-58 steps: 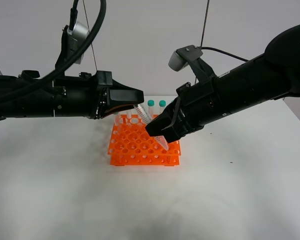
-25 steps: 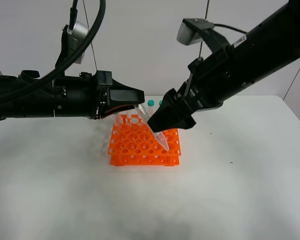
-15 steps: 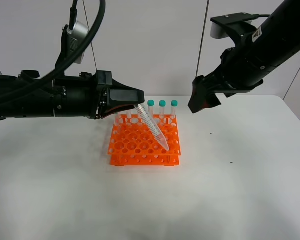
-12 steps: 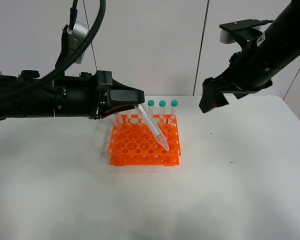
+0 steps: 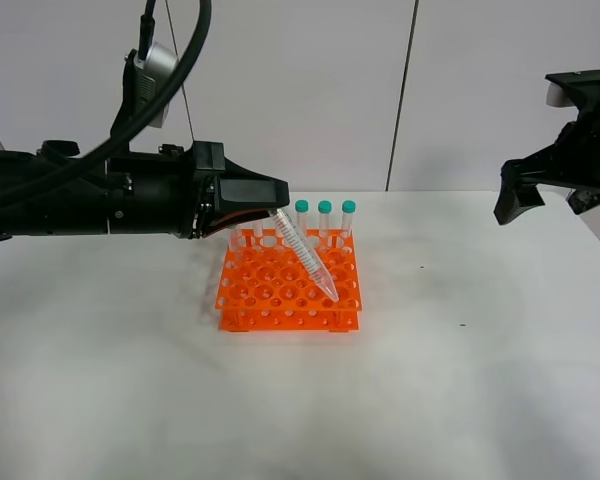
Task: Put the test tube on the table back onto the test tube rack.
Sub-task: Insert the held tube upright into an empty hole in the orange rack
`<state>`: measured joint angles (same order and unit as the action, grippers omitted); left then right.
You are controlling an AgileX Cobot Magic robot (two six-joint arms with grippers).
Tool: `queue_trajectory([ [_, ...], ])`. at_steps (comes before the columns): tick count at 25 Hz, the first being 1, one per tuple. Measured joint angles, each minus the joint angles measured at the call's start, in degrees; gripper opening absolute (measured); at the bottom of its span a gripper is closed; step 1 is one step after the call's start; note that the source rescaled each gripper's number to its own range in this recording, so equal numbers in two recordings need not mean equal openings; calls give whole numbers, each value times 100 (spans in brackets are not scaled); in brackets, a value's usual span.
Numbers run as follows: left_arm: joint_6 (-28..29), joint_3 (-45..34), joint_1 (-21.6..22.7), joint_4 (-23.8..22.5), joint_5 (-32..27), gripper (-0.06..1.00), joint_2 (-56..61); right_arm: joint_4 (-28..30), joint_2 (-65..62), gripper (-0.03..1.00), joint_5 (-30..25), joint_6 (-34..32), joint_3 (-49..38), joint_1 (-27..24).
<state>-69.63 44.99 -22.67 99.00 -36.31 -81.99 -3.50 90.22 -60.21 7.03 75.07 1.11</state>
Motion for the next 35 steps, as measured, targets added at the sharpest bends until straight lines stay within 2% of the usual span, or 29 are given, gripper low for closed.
queue_trajectory([
  [10, 0, 0, 0, 0, 0, 0, 0, -172, 0, 100, -496, 152, 2, 3],
  [22, 0, 0, 0, 0, 0, 0, 0, -467, 0, 100, -628, 200, 2, 3],
  [26, 0, 0, 0, 0, 0, 0, 0, -291, -52, 100, -898, 180, -33, 3],
  [30, 0, 0, 0, 0, 0, 0, 0, -83, -574, 100, -904, 90, -499, 3],
  [35, 0, 0, 0, 0, 0, 0, 0, -45, -1941, 100, -916, 86, -1776, 3],
])
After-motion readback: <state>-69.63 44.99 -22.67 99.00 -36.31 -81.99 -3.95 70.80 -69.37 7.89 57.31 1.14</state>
